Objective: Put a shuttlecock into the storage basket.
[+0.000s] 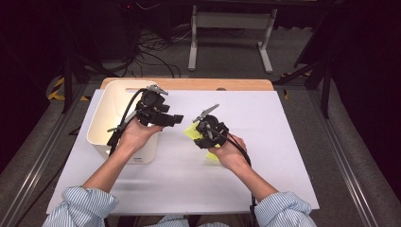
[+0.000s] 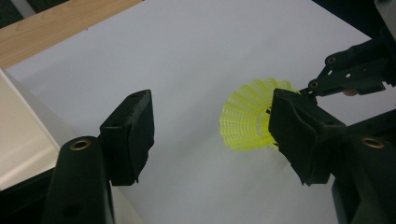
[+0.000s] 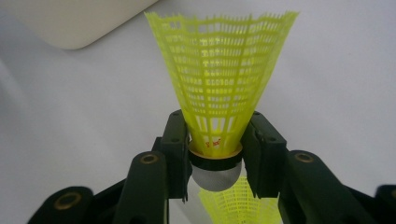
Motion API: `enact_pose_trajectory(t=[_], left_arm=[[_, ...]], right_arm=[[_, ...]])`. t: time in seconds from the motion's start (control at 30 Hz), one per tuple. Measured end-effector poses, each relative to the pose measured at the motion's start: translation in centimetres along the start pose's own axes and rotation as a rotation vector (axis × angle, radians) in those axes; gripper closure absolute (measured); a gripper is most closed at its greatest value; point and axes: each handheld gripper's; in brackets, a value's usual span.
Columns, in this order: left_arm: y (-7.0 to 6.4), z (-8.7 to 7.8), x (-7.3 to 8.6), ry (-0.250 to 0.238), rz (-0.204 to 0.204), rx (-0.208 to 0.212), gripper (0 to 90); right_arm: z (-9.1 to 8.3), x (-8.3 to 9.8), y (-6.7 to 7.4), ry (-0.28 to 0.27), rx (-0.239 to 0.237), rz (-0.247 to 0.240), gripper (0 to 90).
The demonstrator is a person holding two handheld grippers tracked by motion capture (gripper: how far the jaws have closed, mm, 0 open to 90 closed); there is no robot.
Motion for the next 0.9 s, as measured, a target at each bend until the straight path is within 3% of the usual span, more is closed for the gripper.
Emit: enact_pose_trajectory(t=[0.6, 0.9], left_arm=[[-0.2, 0.6, 0.1, 0.025, 0.027, 0.057, 35.5], [-0.7, 0.5, 0.1, 0.014, 0.069, 0.047, 41.7]], right_arm=[[-1.2, -2.1, -0.8, -0.021, -0.01, 0.01, 65.1], [-1.3, -3.1, -0.6, -0.019, -0.015, -0.003, 65.1]])
Point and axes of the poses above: each handheld gripper's, and its own axes: z roughly forward along the jaws, x roughly out of its underside, y roughly to its left
